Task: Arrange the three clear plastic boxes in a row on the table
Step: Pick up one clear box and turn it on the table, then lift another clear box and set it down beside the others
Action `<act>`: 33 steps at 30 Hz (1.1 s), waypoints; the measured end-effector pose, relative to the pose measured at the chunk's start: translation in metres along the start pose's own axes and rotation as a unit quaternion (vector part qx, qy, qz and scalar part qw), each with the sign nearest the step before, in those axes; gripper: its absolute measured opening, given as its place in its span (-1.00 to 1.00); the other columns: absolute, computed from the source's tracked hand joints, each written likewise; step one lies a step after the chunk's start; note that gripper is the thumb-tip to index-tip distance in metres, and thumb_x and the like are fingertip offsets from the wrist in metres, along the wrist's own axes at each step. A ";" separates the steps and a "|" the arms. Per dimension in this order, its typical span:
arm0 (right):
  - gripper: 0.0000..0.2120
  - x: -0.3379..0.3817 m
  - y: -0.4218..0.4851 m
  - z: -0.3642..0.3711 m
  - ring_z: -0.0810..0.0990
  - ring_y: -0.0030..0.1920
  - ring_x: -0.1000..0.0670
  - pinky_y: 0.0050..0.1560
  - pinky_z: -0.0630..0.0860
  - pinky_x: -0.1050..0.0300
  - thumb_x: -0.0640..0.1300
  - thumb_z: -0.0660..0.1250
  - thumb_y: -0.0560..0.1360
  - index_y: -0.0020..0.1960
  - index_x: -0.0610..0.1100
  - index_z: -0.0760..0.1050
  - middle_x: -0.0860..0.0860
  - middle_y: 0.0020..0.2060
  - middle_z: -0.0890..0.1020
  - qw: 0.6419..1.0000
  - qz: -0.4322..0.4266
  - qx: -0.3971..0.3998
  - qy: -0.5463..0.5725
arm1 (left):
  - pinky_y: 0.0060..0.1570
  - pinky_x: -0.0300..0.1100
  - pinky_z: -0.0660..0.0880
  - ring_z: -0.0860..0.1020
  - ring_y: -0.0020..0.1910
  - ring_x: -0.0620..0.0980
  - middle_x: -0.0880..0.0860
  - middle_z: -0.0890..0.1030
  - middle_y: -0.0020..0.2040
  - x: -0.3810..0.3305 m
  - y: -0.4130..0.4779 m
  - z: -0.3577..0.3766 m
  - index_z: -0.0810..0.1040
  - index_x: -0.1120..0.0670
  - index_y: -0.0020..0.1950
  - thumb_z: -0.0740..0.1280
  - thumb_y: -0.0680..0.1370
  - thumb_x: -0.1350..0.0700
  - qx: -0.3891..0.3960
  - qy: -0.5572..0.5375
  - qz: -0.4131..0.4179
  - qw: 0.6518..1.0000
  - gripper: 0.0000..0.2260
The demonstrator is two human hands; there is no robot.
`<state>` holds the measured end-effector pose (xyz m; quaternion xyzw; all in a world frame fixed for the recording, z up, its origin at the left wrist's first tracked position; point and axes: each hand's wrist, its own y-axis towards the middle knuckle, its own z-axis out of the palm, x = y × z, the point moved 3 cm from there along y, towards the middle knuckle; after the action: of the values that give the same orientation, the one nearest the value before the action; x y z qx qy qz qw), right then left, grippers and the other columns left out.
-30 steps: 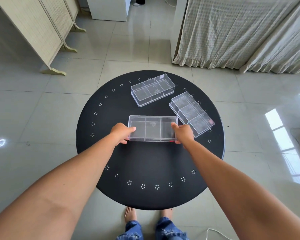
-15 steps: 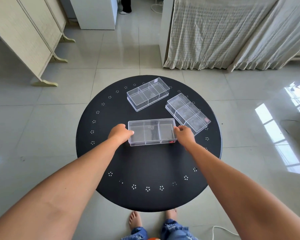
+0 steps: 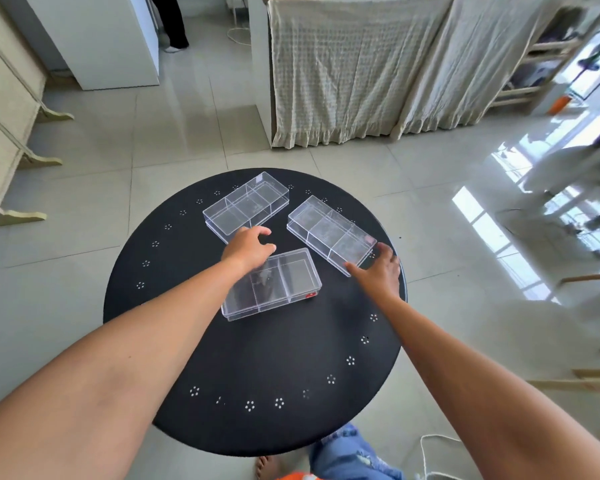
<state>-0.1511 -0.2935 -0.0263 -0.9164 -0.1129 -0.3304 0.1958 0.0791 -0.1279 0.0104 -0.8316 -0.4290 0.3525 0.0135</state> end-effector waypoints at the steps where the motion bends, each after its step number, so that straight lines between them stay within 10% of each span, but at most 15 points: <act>1: 0.03 -0.002 0.005 0.001 0.22 0.52 -0.18 0.41 0.27 -0.09 0.16 0.55 0.34 0.61 -0.03 0.04 -0.17 0.49 0.26 1.000 0.005 0.016 -0.007 | 0.06 -0.11 0.40 0.53 0.21 0.07 0.07 0.38 0.43 -0.006 0.008 0.003 0.44 -0.08 0.40 0.33 0.51 -0.03 0.009 -0.001 0.003 1.000 -0.55; 6: 0.34 -0.011 0.035 0.009 0.11 0.58 -0.18 0.50 0.17 -0.12 0.21 0.62 0.22 0.63 0.07 -0.29 -0.14 0.59 0.05 0.996 -0.008 0.085 -0.033 | 0.31 -0.04 0.33 0.37 0.44 0.10 0.11 0.29 0.53 -0.031 0.045 0.020 0.26 -0.01 0.54 0.37 0.50 0.02 0.040 -0.032 0.008 0.999 -0.37; 15: 0.29 -0.024 0.065 0.016 0.27 0.53 -0.07 0.44 0.33 -0.09 0.22 0.58 0.22 0.58 0.25 -0.32 0.05 0.57 0.13 0.991 -0.065 0.118 -0.002 | 0.44 0.01 0.27 0.28 0.50 0.06 0.03 0.21 0.58 -0.046 0.092 0.053 0.09 -0.04 0.60 0.34 0.44 0.13 0.131 -0.093 -0.031 0.986 -0.23; 22: 0.07 -0.022 0.083 0.017 0.35 0.44 0.08 0.33 0.32 0.16 0.06 0.56 0.32 0.60 0.22 -0.07 0.06 0.44 0.29 0.987 -0.093 0.116 0.056 | 0.30 -0.03 0.42 0.36 0.45 0.04 0.05 0.30 0.54 -0.045 0.103 0.058 0.13 -0.15 0.56 0.27 0.38 0.13 0.118 -0.170 -0.041 0.977 -0.24; 27: -0.16 -0.015 0.100 0.006 0.57 0.15 0.01 0.29 0.51 -0.02 0.17 0.51 0.24 0.47 0.22 0.29 -0.02 0.24 0.49 0.974 -0.051 0.111 0.193 | 0.15 -0.07 0.51 0.51 0.26 0.08 0.14 0.45 0.40 -0.056 0.112 0.043 0.26 -0.10 0.51 0.30 0.41 0.26 0.075 -0.169 -0.007 0.983 -0.31; 33: -0.33 0.004 0.110 -0.013 0.46 -0.31 0.04 -0.28 0.41 0.17 0.34 0.41 0.17 0.15 -0.03 0.56 -0.09 -0.12 0.53 0.928 0.058 0.175 0.324 | 0.16 -0.10 0.48 0.49 0.16 0.05 0.12 0.39 0.30 -0.067 0.110 0.030 0.27 -0.08 0.50 0.43 0.37 0.26 0.060 -0.111 0.041 0.991 -0.25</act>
<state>-0.1186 -0.3981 -0.0460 -0.7160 -0.0461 -0.5720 0.3976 0.1129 -0.2540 -0.0097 -0.8021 -0.3712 0.4678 0.0017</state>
